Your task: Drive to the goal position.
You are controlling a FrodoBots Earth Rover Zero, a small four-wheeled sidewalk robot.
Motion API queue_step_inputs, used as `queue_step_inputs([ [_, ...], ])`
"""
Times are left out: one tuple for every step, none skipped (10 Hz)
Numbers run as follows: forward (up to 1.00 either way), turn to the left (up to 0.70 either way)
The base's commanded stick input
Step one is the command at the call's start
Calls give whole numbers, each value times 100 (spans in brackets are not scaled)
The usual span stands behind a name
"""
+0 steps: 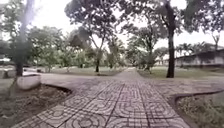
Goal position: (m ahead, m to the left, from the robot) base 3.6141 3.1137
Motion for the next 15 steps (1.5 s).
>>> queue_step_inputs([
  [100, 0],
  [100, 0],
  [100, 0],
  [100, 0],
  [100, 0],
  [100, 0],
  [100, 0],
  [100, 2],
  [100, 27],
  [100, 27],
  [100, 27],
  [100, 27],
  [100, 27],
  [100, 27],
  [100, 27],
])
